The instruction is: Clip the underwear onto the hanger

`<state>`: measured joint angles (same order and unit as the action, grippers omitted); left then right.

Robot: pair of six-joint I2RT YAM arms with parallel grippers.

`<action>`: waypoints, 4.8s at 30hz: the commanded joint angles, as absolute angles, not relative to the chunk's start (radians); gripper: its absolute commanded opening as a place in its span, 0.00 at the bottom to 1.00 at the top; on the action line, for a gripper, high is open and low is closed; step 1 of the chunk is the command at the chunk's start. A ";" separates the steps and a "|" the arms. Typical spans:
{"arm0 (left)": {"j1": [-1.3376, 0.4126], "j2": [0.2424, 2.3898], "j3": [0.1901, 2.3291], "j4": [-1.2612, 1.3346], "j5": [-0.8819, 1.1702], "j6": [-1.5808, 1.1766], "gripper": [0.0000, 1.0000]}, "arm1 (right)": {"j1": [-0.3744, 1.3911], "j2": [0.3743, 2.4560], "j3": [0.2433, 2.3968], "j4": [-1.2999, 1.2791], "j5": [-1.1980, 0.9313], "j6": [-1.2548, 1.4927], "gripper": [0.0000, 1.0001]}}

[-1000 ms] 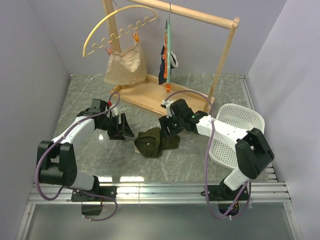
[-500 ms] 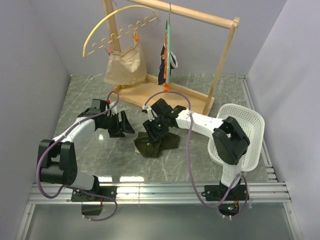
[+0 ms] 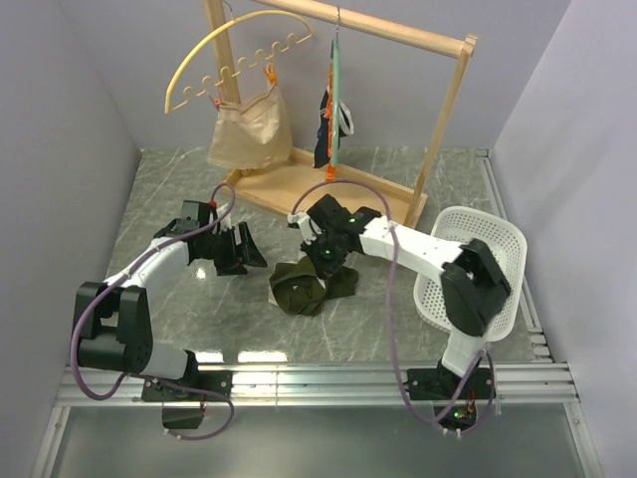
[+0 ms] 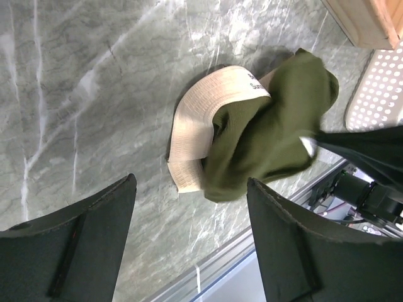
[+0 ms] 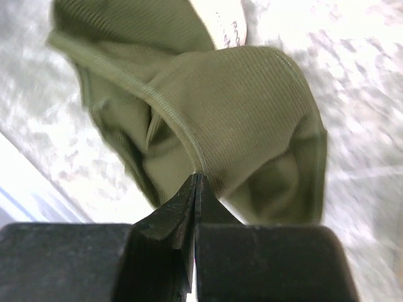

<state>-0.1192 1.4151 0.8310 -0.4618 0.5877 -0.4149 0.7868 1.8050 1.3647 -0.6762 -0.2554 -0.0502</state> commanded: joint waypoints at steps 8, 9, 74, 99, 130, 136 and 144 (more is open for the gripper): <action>-0.158 1.417 0.810 -0.419 0.574 -0.445 0.72 | 0.795 1.392 1.197 -0.839 -0.340 -0.302 0.00; -0.170 1.420 0.810 -0.417 0.563 -0.443 0.70 | 0.799 1.387 1.156 -0.859 -0.347 -0.319 0.00; -0.310 1.617 1.149 -0.827 0.586 -0.037 0.76 | 0.918 1.306 0.957 -0.643 -0.409 -0.014 0.65; -0.232 1.776 1.157 -0.790 0.324 -0.032 0.00 | 0.518 1.402 0.925 -0.468 -0.161 0.202 0.58; -0.117 1.733 1.058 -0.678 0.420 -0.130 0.40 | 0.611 1.804 1.063 -0.100 -0.153 0.489 0.53; -0.114 1.735 1.052 -0.617 0.468 -0.160 0.12 | 0.598 1.873 1.134 -0.132 -0.313 0.463 0.00; -0.081 1.566 1.074 -0.655 0.488 -0.074 0.00 | 0.549 1.562 1.060 -0.218 -0.345 0.342 0.00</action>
<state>-0.0998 1.6814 1.0512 -0.6575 0.4492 -0.1226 0.5747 1.7409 1.0725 -0.1875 -0.3180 0.4099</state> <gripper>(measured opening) 0.022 0.009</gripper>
